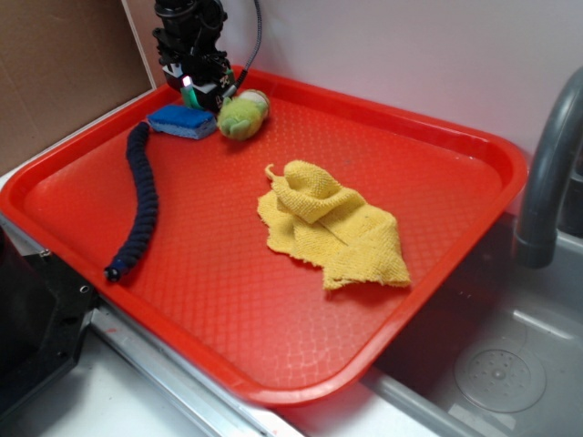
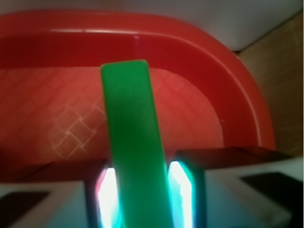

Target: Grab the green block.

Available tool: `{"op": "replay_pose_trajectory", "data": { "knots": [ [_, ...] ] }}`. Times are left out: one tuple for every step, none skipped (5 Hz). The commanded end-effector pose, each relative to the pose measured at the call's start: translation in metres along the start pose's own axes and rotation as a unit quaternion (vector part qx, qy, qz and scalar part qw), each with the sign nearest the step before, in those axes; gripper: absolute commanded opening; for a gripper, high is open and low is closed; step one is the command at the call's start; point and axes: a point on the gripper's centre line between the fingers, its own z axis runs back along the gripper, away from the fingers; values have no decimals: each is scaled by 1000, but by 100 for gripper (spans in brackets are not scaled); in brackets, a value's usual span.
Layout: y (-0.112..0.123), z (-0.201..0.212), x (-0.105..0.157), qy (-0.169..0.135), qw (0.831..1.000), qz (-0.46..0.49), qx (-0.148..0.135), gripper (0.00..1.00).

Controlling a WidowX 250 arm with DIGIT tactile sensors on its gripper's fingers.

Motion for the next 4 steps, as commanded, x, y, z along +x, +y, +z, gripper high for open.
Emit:
{"op": "replay_pose_trajectory", "data": {
  "knots": [
    [-23,93,-7,38,994,100,28,0],
    [-49,148,-29,32,996,83,-29,0],
    [-72,195,-53,28,996,44,-66,0],
    [-96,231,-85,13,996,1,-93,0]
  ]
}}
